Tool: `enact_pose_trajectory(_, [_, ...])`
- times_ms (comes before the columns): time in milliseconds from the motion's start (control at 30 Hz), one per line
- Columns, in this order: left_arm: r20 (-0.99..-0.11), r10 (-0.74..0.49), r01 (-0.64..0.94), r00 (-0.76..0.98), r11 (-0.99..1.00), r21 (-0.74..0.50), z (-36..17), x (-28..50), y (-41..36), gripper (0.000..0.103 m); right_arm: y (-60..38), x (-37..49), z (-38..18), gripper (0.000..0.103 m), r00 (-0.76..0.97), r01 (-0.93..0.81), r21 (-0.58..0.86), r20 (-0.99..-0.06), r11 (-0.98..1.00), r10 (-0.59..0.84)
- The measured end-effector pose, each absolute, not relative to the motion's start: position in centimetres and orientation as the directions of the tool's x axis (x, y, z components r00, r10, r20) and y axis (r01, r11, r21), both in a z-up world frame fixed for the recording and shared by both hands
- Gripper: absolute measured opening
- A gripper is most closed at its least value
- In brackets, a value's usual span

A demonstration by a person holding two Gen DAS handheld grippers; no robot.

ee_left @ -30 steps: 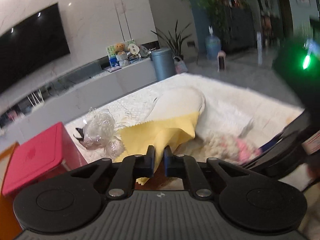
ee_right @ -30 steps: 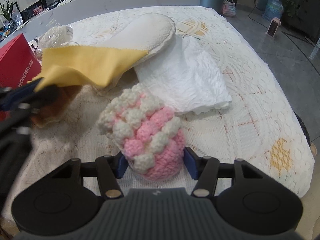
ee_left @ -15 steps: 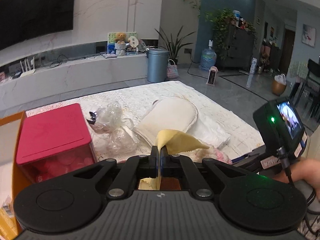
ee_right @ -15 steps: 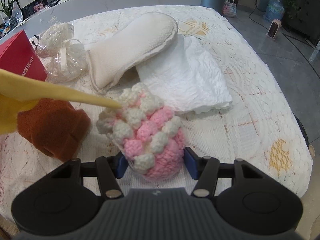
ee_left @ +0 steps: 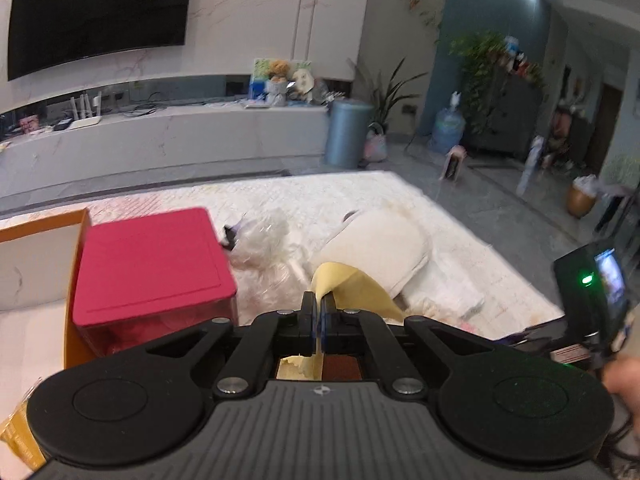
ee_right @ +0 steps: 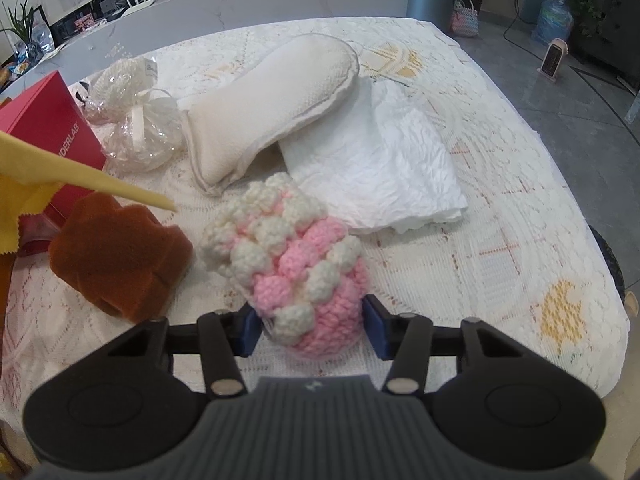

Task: Organize soft objects
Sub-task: 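Lift the pink ball and yellow cloth toward the box with both tools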

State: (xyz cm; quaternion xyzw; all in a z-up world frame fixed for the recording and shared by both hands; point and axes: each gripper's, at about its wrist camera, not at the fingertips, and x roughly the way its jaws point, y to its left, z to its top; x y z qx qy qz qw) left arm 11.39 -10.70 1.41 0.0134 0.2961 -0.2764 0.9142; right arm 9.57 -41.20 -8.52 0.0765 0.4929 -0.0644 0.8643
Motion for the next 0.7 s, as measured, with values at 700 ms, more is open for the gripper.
enact_pose_trajectory(700, [-0.348,-0.565,0.522,0.748,0.825,-0.217,7.0,7.3,-8.4,0.002,-41.1,9.2,-6.6,0.028,0.565,0.155,0.212,-0.821,0.965,0.089])
